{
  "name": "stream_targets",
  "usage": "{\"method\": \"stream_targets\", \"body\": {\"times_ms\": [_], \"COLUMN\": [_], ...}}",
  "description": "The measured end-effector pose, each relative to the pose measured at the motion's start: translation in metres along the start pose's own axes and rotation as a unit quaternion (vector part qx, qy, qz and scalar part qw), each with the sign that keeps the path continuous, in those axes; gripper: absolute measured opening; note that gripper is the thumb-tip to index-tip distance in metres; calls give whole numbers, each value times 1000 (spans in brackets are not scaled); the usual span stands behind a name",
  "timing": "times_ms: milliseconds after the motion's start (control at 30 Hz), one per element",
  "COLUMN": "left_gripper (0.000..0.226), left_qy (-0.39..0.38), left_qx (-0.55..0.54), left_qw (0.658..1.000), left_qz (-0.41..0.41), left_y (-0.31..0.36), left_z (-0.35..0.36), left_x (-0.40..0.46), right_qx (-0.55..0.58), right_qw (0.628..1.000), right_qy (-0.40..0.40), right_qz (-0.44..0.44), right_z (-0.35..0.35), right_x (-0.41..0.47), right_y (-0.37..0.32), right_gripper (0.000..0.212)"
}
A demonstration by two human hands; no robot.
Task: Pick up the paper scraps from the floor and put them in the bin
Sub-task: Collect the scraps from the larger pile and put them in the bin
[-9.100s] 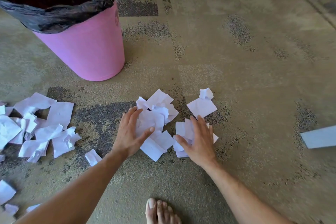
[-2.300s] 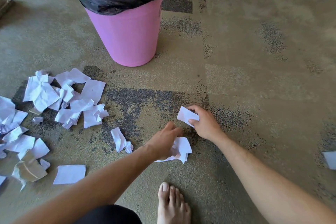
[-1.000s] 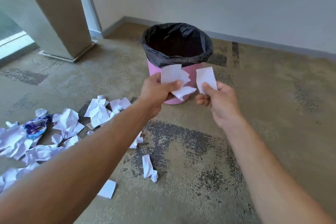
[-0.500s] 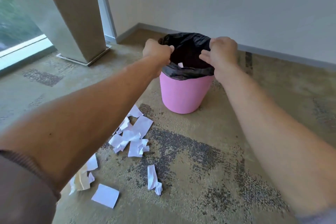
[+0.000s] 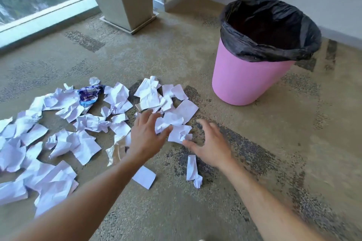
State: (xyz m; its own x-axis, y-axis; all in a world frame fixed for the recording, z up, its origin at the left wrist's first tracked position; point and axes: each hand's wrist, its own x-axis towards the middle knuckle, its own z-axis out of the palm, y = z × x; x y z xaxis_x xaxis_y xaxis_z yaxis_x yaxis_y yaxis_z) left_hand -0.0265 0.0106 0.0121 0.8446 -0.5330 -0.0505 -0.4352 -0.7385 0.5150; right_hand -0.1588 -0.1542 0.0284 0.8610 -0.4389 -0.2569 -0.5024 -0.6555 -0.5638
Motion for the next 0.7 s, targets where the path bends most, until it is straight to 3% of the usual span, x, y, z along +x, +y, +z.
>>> {"method": "stream_targets", "body": {"times_ms": [167,233,367,467,600,700], "left_gripper": [71,67,51,38,31,28], "left_qy": [-47,-34,41,53,76,140], "left_qx": [149,174,161,139,65,11], "left_qw": [988,984,986,987,990,989], "left_qz": [-8,-7,31,66,98,50], "left_y": [-56,-67,-76,-80,-82,-82], "left_z": [42,52,59,61,54,37], "left_x": [-80,-97,-106,-103,-94,-81], "right_qx": [-71,-109,-82,-67,6,56], "right_qw": [988,982,989,992,998,998], "right_qy": [-137,-156,-119,-100,-57,15], "right_qz": [4,-15,-30,-45,-17,-8], "right_z": [49,58,70,73,68,52], "right_x": [-30,-37,-39,-36,-25,-12], "right_y": [20,22,25,22,17,10], "right_gripper": [106,104,71,39,20,15]}}
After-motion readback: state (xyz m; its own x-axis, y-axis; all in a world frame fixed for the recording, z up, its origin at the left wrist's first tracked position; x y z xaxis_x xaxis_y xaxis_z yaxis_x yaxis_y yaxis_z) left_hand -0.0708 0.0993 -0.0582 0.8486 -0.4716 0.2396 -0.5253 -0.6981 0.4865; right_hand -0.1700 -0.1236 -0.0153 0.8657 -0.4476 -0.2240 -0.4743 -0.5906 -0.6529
